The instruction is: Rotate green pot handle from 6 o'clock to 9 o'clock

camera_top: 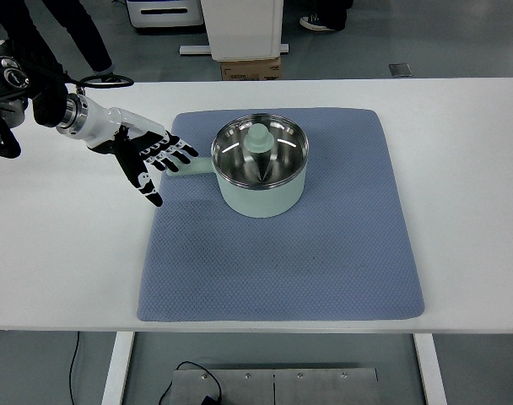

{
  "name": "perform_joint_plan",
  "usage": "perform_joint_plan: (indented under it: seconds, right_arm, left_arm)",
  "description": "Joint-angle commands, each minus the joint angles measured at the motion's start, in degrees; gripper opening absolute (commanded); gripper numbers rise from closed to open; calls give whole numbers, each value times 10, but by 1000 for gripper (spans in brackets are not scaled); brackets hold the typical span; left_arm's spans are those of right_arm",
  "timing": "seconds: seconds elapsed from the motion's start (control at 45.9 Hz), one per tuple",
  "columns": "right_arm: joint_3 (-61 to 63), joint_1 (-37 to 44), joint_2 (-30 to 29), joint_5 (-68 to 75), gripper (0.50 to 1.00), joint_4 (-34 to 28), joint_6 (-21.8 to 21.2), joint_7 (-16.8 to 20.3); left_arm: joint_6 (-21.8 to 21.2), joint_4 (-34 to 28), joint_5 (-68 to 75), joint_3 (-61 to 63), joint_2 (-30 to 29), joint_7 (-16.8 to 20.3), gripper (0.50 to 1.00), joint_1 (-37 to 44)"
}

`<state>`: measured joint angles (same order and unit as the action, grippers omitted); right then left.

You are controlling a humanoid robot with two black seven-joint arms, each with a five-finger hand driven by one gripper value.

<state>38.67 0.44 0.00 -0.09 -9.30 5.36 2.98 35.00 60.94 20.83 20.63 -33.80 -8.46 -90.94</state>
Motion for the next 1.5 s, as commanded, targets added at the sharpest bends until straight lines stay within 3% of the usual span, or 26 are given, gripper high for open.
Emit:
perform_joint_plan:
  seconds: [0.0, 0.305, 0.545, 0.719, 0.915, 1.111, 1.242, 1.482]
  right_arm:
    - [0, 0, 0, 0, 1000, 0, 0, 0]
    - [0, 0, 0, 0, 1000, 0, 0, 0]
    - [0, 0, 0, 0, 1000, 1, 0, 0]
    - [0, 0, 0, 0, 1000, 1, 0, 0]
    - [0, 0, 0, 0, 1000, 1, 0, 0]
    - [0, 0, 0, 0, 1000, 0, 0, 0]
    - [0, 0, 0, 0, 1000, 1, 0, 0]
    - [0, 0, 0, 0, 1000, 1, 0, 0]
  left_arm:
    - [0, 0, 0, -1, 0, 0, 1000, -2]
    - [0, -6, -1, -2, -14, 0, 1000, -35]
    - [0, -106, -33, -59, -5, 5, 1000, -31]
    - [0, -163, -164, -95, -5, 5, 1000, -8]
    - [0, -237, -341, -159, -2, 7, 1000, 50]
    - [0, -279, -425, -312, 16, 12, 1000, 146]
    - [-59, -319, -427, -437, 47, 17, 1000, 206]
    - [-121, -378, -433, -639, 103, 18, 1000, 308]
